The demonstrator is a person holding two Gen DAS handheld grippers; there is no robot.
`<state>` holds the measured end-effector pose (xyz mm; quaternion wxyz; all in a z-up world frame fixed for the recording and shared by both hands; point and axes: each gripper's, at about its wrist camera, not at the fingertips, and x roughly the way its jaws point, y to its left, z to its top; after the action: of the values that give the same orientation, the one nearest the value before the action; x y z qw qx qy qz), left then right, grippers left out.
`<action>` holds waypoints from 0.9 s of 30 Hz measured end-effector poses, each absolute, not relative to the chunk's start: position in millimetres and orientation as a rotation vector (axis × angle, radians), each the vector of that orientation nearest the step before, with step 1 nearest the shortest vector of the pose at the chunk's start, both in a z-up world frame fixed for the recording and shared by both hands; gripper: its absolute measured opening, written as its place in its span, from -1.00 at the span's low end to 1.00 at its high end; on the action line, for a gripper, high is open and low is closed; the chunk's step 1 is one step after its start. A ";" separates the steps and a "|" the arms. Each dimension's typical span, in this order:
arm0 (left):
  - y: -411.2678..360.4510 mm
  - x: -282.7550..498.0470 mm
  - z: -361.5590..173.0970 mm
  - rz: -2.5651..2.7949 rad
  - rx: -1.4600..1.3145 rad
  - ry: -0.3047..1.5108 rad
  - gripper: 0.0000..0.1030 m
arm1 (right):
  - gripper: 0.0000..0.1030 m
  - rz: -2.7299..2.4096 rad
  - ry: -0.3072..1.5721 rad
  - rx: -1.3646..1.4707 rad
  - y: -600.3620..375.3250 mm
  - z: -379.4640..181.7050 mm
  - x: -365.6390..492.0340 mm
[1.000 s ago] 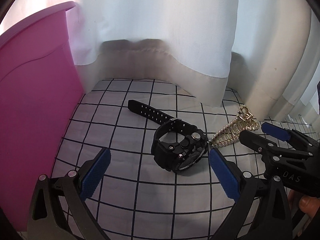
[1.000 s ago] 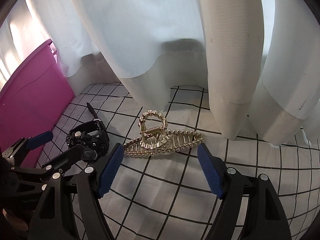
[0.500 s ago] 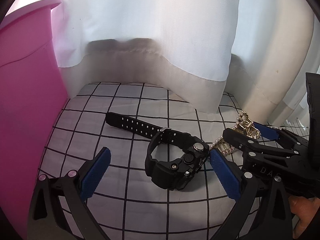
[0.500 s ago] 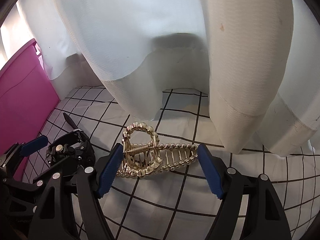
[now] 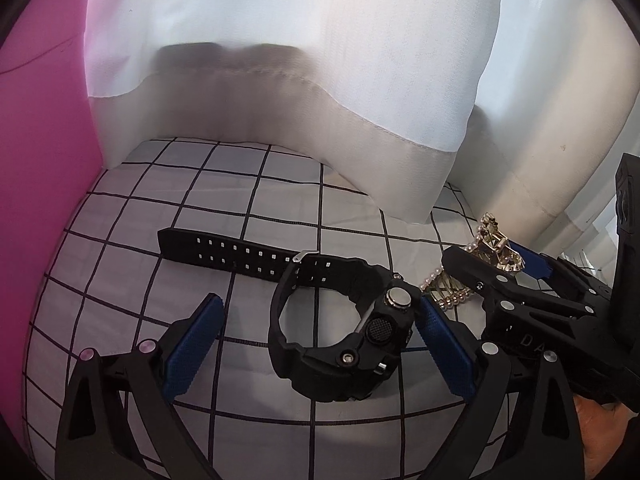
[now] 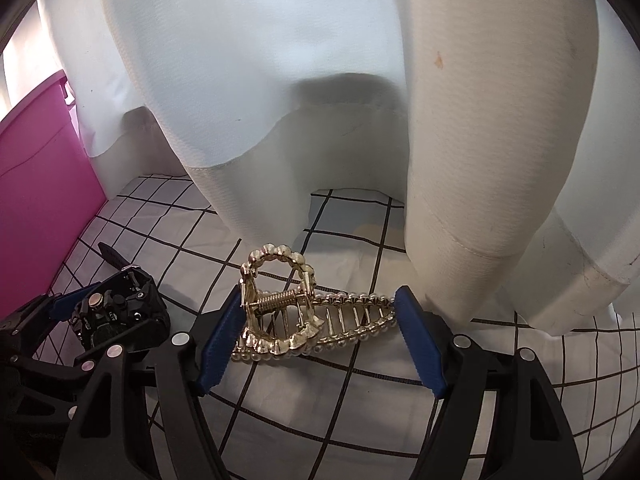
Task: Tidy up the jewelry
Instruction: 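Grasp the black watch with the left tool while the right tool grasps the gold hair claw, then lift and carry the watch and hair claw with both tools over the tub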
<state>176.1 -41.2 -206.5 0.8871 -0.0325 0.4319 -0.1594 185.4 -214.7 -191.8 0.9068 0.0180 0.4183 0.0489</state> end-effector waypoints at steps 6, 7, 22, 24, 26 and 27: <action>-49.1 164.8 -203.3 -0.364 -0.051 0.895 0.26 | -0.32 0.111 0.851 0.039 -217.5 -186.0 177.2; -48.7 163.6 -203.4 -0.365 -0.055 0.895 0.25 | -0.40 0.112 0.848 0.029 -215.6 -184.9 176.5; -21.1 143.2 -187.6 -0.370 -0.086 0.882 0.22 | -0.41 0.127 0.790 0.089 -225.6 -167.6 147.2; -20.4 135.9 -180.3 -0.374 -0.074 0.866 0.22 | -0.41 0.129 0.777 0.087 -225.5 -161.1 139.3; -20.6 128.5 -173.7 -0.376 -0.064 0.850 0.22 | -0.41 0.127 0.767 0.085 -225.7 -154.0 130.5; -21.4 124.4 -170.6 -0.378 -0.059 0.843 0.22 | -0.41 0.126 0.762 0.086 -226.3 -150.3 126.2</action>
<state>124.4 -21.4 -170.6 0.8947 -0.0282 0.4068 -0.1825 126.2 -226.3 -150.3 0.9254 0.0419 0.3716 0.0616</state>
